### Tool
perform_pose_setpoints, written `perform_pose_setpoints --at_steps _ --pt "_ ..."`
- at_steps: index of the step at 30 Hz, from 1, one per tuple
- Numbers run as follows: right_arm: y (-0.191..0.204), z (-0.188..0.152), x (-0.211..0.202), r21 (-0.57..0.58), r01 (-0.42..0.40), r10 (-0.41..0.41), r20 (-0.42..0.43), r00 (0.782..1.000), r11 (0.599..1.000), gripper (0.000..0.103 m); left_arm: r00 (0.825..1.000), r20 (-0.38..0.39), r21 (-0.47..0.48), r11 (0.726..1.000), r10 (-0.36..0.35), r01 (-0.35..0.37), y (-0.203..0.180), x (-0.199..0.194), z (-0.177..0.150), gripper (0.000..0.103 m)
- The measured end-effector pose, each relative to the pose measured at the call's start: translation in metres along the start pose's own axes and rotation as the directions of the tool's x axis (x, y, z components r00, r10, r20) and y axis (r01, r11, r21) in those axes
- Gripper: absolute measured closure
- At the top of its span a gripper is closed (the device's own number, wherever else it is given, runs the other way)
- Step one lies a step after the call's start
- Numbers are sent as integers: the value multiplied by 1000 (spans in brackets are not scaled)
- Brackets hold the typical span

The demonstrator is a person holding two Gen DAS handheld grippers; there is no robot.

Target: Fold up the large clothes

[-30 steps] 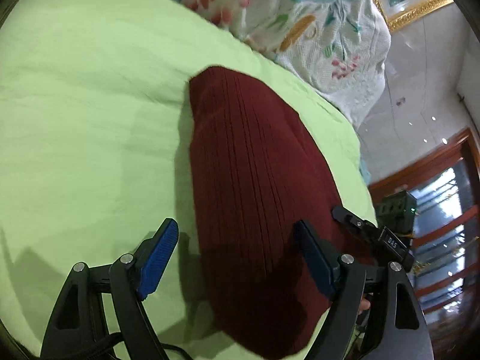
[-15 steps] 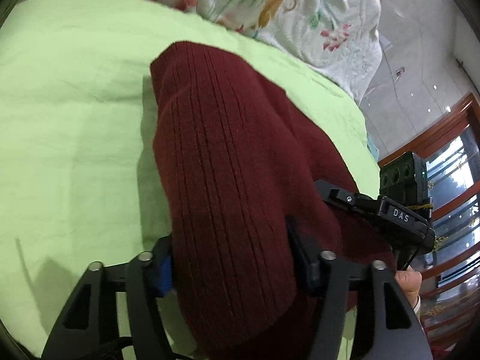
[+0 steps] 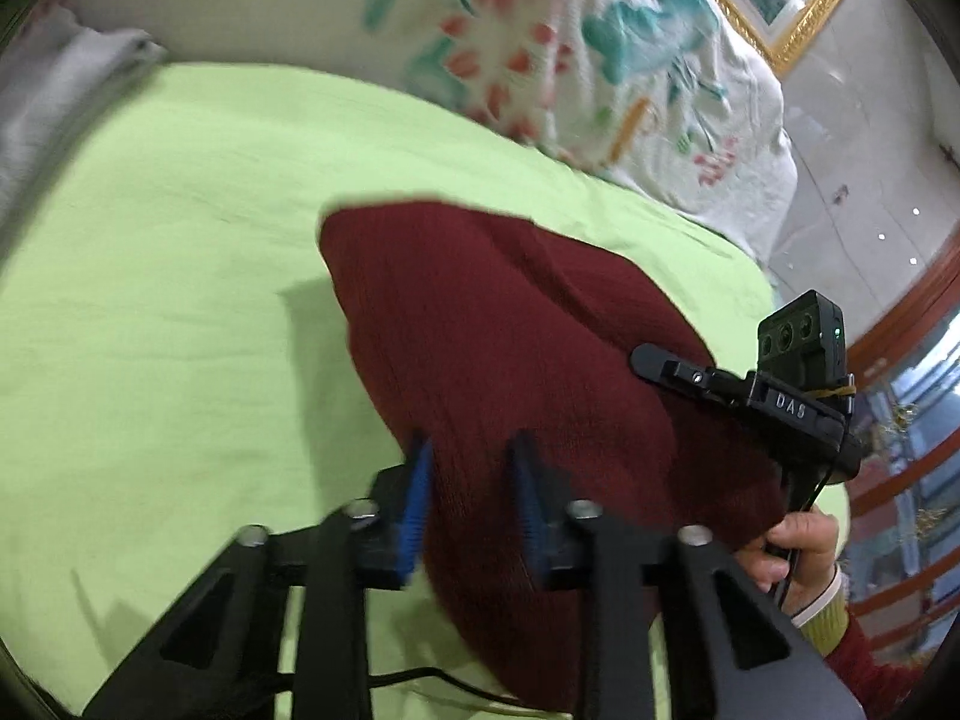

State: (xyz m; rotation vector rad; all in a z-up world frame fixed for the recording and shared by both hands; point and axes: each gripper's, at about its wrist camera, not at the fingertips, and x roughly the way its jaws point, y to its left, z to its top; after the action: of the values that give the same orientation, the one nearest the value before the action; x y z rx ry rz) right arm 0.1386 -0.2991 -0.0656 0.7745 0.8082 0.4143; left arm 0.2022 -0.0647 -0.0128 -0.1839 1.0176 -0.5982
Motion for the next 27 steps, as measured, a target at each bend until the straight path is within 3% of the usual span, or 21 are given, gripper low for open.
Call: perform_pose_setpoints --at_steps 2,5,8,10,12,17,19,21,24,27 --pt "2 0 9 -11 32 -32 -13 999 999 67 1000 -12 -10 1000 -14 14 10 -4 -1 93" --pt "-4 -3 20 -13 118 -119 -51 992 993 67 998 -51 -33 999 32 -34 24 12 -7 92" --pt "-15 -5 11 5 112 -112 -56 992 994 67 999 -35 -73 997 -28 25 27 17 -14 88" --pt "-21 -5 7 12 125 -124 -61 990 992 67 998 -27 -93 994 -61 58 29 21 -14 73" --pt "-31 -5 4 42 118 -115 -70 991 992 65 997 -41 -133 989 -67 61 36 31 -14 36" --pt "-47 -6 3 67 122 -116 -91 989 990 57 979 -60 -259 950 -197 176 49 55 -13 24" --pt "-50 -8 5 78 112 -104 -104 989 991 56 970 -61 -265 941 -235 211 47 63 -13 24" --pt "-53 -10 7 91 100 -90 -112 990 991 56 960 -67 -241 938 -273 250 35 72 -10 35" --pt "-48 -12 9 84 98 -87 -121 989 992 62 974 -37 -162 963 -223 214 16 73 -8 51" --pt "-29 -12 4 69 62 -55 -96 994 996 66 974 1 -161 961 -227 224 11 55 -3 61"
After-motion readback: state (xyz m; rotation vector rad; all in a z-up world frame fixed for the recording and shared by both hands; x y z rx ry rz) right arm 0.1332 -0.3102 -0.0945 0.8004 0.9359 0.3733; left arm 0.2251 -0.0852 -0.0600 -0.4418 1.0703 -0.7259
